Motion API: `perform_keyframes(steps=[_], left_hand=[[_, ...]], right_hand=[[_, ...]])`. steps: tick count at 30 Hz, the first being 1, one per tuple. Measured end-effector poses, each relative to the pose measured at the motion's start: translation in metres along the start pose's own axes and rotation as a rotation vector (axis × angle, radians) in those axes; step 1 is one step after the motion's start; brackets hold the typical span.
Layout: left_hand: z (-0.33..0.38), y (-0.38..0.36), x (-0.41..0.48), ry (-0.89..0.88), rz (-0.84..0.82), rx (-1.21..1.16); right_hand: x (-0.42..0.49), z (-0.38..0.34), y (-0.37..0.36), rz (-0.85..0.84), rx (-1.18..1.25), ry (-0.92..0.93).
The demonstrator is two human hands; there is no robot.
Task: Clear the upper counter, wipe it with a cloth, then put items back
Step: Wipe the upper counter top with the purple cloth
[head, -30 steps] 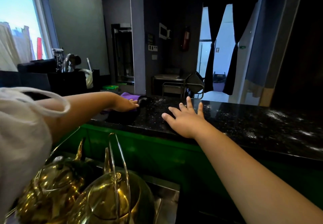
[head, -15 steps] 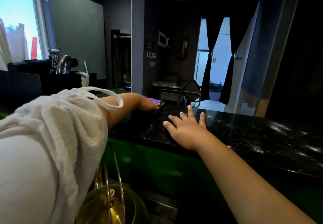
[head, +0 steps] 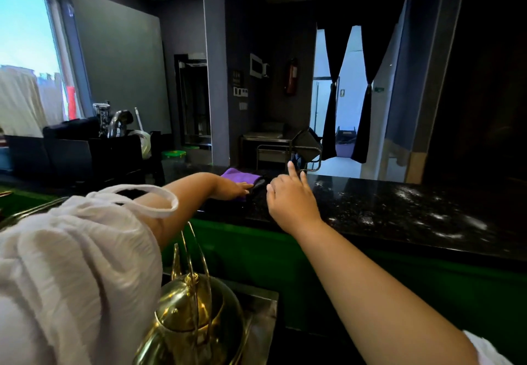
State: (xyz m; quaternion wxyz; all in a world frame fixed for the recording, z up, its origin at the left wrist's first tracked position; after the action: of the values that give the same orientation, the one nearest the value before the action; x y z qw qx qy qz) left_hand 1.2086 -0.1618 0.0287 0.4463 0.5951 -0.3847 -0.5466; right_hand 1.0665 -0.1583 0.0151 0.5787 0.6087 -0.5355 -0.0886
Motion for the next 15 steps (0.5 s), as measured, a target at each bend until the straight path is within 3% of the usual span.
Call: perform_keyframes(steps=[5, 8, 11, 15], left_hand=[[0.01, -0.006, -0.024, -0.004, -0.048, 0.002], [0.018, -0.011, -0.031, -0.02, -0.039, 0.048], [0.033, -0.019, -0.036, -0.02, 0.015, 0.12], [0.062, -0.025, -0.038, -0.068, 0.084, 0.245]], right_hand=[[-0.028, 0.023, 0.03, 0.062, 0.068, -0.037], [-0.035, 0.057, 0.048, -0.028, -0.052, -0.131], [-0.042, 0.079, 0.048, -0.107, -0.128, -0.183], [-0.045, 0.079, 0.044, -0.068, -0.109, -0.199]])
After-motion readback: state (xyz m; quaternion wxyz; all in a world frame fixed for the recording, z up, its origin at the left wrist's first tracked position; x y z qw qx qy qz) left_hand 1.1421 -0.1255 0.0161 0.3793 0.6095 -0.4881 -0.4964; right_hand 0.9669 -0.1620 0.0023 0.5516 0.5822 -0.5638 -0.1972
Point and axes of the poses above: each hand's wrist, its own x-axis towards the middle knuckle, its own y-axis out of the back of the hand, z = x × y, the point moved 4 cm from there along x, towards the middle knuckle, and after that the axes turned 6 degrees about x, right-handed, at the moved point
